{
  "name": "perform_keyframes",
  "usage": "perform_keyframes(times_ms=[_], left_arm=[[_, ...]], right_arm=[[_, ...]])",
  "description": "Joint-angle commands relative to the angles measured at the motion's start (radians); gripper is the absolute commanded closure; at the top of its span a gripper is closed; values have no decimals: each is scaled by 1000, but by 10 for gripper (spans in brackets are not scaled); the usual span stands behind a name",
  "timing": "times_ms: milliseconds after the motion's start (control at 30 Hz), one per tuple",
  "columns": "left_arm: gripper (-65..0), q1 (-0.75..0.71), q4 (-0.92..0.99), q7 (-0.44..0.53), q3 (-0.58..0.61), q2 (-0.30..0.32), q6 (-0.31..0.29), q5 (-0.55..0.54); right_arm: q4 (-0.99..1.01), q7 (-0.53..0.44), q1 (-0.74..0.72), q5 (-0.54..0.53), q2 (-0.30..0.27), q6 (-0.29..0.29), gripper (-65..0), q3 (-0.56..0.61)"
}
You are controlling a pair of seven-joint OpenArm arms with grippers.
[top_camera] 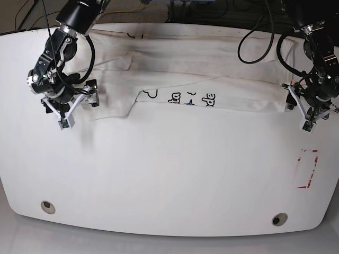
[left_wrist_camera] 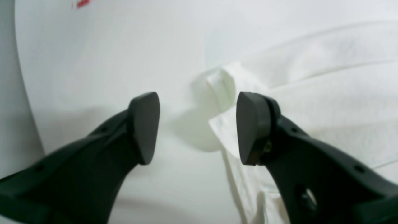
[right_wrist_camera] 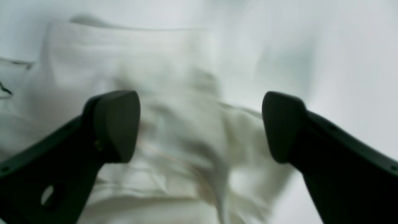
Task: Layout the t-shirt on the table in an organized manner, then fold the t-shirt properly
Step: 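Lower the folded hem and open both grippers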
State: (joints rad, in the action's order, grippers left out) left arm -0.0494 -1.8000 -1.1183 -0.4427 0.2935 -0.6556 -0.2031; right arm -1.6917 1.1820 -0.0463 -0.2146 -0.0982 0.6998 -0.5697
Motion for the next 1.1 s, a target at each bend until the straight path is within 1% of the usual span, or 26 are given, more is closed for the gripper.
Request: perform_keyframes(times_ms=[0,267,433,567,633,700,733,800,833,867,900,1000,1067], left_arm=[[-368,16,-34,14,-5,16,1,-6],[-368,21,-31,16,-5,16,1,-6],[-368,21,-30,16,-5,16,1,-6],[-367,21,-28,17,-5,16,1,-6],[-367,21,-28,17,-5,16,1,-6],[-367,21,-27,17,-5,14,1,-6],[-367,21,-27,17,-5,14,1,-6],[-367,21,-27,17,-5,14,1,-6],[-367,21,-27,17,-5,14,1,-6],[-367,21,-25,17,-5,14,1,-6],[-367,21,-25,17,-5,14,1,-6],[-367,21,-25,17,-5,14,1,-6],[-367,21,-25,17,-5,13,1,-6]], right_arm=[[35,-35,-42,-4,-15,-2,-591,-6],[204,-113,-93,-4,-16,-2,-591,-3],[259,-118,-96,-4,-18,-2,-591,-3],[265,-119,-96,-6,-15,-2,-590,-3],[265,-119,-93,-6,-10,-2,-577,-3],[265,-119,-93,-12,-10,-2,-528,-3],[265,-119,-93,-13,-8,-2,-485,-2],[265,-119,-93,-13,-8,-2,-395,15],[265,-119,-93,-13,-8,-2,-327,32],[265,-119,-93,-13,-8,-2,-285,41],[265,-119,-93,-13,-8,-2,-220,53],[264,-119,-91,-13,-8,-2,-87,75],[264,-119,-91,-13,-8,-2,-14,86]])
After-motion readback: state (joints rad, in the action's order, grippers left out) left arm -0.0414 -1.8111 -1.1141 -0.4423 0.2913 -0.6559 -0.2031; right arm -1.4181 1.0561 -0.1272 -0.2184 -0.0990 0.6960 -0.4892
